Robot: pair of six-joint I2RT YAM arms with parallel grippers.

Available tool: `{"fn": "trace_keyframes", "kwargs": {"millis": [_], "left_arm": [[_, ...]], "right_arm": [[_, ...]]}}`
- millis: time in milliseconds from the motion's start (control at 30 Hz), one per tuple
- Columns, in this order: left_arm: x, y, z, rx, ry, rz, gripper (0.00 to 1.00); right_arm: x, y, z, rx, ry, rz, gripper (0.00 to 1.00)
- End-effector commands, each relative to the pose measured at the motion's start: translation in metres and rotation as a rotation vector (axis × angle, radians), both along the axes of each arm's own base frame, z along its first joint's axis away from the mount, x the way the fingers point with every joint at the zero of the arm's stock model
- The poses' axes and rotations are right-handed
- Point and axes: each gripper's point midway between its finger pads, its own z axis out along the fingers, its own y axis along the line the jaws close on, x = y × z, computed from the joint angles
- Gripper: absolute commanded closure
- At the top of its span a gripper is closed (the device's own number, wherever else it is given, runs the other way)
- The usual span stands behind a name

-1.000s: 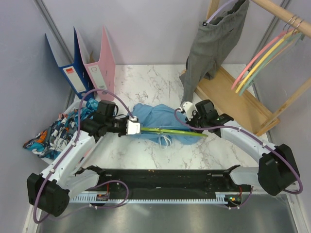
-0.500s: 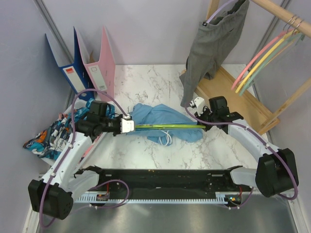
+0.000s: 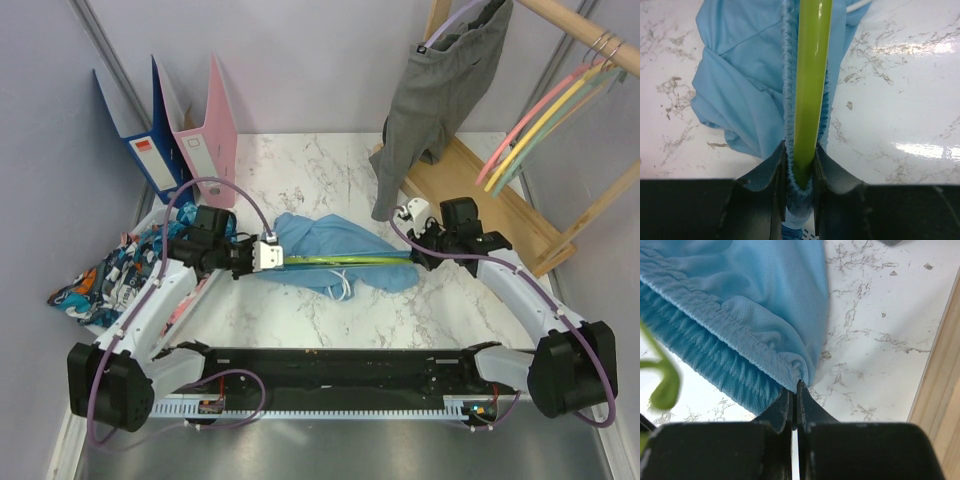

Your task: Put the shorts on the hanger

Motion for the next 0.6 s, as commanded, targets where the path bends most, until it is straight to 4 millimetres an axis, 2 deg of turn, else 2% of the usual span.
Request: {"fn": "trace_keyframes", "kwargs": {"millis": [0, 200, 433, 533, 567], "left_arm": [[0.027, 0.064, -0.006, 0.247, 0.013, 0.281, 0.98], [0.033, 0.062, -0.02, 0.371, 0.028, 0.325, 0.98], [0.033, 0.032, -0.018, 0.394, 0.017, 0.293, 0.98], [0.03, 0.012, -0.01, 0.345, 0.017, 0.261, 0.98], [0.03, 0.007, -0.007, 0.334, 0.013, 0.25, 0.98]], "right_arm": [[0.001, -0.079, 0.006, -0.276, -0.013, -0.198, 1.0], [0.002, -0.077, 0.02, -0.265, -0.029, -0.194, 1.0], [-0.003, -0.067, 0.046, -0.21, -0.049, -0.161, 1.0], [-0.007, -0.052, 0.062, -0.131, -0.046, -0.115, 1.0], [-0.008, -0.04, 0.071, -0.076, -0.054, -0.078, 1.0]]}}
